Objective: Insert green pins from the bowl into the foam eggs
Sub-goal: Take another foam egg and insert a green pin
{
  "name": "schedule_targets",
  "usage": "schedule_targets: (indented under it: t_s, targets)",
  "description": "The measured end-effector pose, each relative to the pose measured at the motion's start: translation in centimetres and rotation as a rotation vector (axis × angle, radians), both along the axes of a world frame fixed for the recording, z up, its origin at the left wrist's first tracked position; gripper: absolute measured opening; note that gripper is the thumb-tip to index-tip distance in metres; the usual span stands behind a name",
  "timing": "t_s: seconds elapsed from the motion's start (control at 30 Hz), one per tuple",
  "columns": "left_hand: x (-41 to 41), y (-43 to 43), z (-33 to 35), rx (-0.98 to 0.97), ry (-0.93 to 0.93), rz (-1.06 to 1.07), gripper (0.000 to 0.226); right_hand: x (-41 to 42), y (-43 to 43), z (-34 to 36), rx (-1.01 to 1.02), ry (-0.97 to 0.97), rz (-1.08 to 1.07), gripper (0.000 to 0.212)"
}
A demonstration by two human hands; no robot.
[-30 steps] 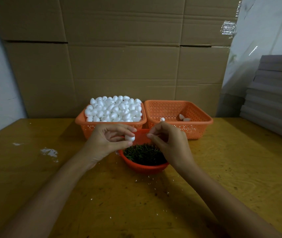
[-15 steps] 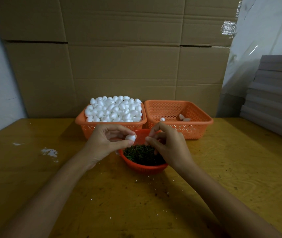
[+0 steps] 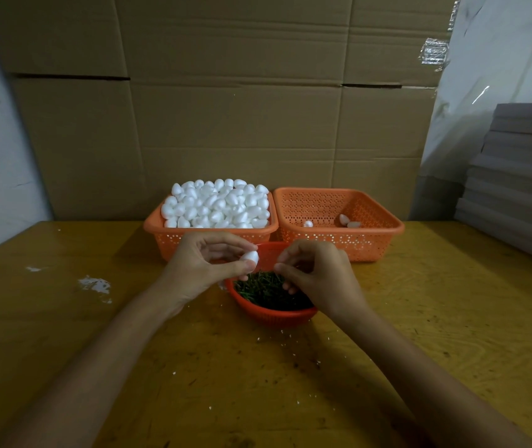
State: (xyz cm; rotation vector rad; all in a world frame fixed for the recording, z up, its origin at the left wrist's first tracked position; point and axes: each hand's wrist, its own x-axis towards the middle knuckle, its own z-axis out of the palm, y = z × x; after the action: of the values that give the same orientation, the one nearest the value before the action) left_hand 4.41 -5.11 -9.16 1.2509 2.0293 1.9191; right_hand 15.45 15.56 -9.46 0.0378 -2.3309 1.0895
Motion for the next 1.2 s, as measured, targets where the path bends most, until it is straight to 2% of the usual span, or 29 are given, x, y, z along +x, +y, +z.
schedule_targets:
  t_s: [0.37, 0.57, 0.7, 1.2]
  targets:
    - [0.22, 0.16, 0.14, 0.037, -0.067, -0.007, 0.027, 0.04, -0.13, -0.06, -0.045, 0.058, 0.111, 0.007]
    - [0.38, 0.28, 0.15, 0.079, -0.12, -0.015, 0.031, -0.01, -0.24, 0.0, 0.036, 0.088, 0.085, 0.011]
    - [0.45, 0.26, 0.16, 0.099, -0.15, -0.038, 0.031, -0.03, -0.04, -0.05, 0.064, 0.068, 0.061, 0.006]
    - [0.63, 0.23, 0.37, 0.126, -0.196, -0.098, 0.03, 0.25, -0.16, 0.24, -0.03, 0.078, 0.05, 0.014]
